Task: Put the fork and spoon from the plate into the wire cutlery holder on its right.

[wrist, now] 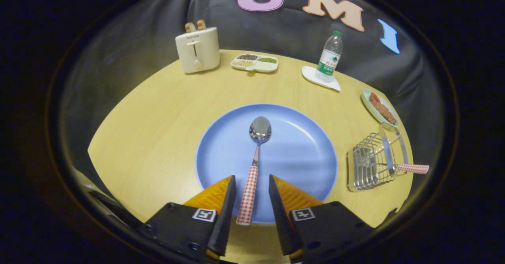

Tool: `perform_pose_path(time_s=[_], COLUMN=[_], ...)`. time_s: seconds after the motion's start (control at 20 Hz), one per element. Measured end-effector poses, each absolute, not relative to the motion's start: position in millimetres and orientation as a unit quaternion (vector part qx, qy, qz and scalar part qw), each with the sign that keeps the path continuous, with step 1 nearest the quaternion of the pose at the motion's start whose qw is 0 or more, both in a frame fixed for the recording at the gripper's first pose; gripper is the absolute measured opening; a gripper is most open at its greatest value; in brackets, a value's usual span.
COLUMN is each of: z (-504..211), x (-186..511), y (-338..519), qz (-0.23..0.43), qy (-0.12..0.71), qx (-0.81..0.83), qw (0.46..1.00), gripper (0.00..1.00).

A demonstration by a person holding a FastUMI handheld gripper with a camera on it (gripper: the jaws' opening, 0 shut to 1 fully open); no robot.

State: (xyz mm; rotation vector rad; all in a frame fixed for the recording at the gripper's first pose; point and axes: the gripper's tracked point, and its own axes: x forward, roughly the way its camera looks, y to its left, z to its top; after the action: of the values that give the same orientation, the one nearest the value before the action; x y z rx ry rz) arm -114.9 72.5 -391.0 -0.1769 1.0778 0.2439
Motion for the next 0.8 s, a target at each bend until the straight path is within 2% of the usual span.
perform_pose_path(time_s=[0.1, 0.15, 0.25, 0.3, 0.4, 0.5, 0.8], z=[-395, -397, -378, -394, -393, -381, -347], x=[-121, -120, -130, -126, -125, -119, -110], y=[76, 71, 68, 67, 62, 55, 29], qz=[0.12, 0.111, 0.113, 0.112, 0.107, 0.094, 0.11], qy=[0.524, 0.522, 0.53, 0.529, 0.534, 0.528, 0.55], qx=[-0.075, -0.08, -0.078, -0.079, -0.087, -0.078, -0.064], qw=[0.84, 0.842, 0.837, 0.837, 0.834, 0.84, 0.826], gripper=[0.43, 0.43, 0.27, 0.18, 0.12, 0.12, 0.12])
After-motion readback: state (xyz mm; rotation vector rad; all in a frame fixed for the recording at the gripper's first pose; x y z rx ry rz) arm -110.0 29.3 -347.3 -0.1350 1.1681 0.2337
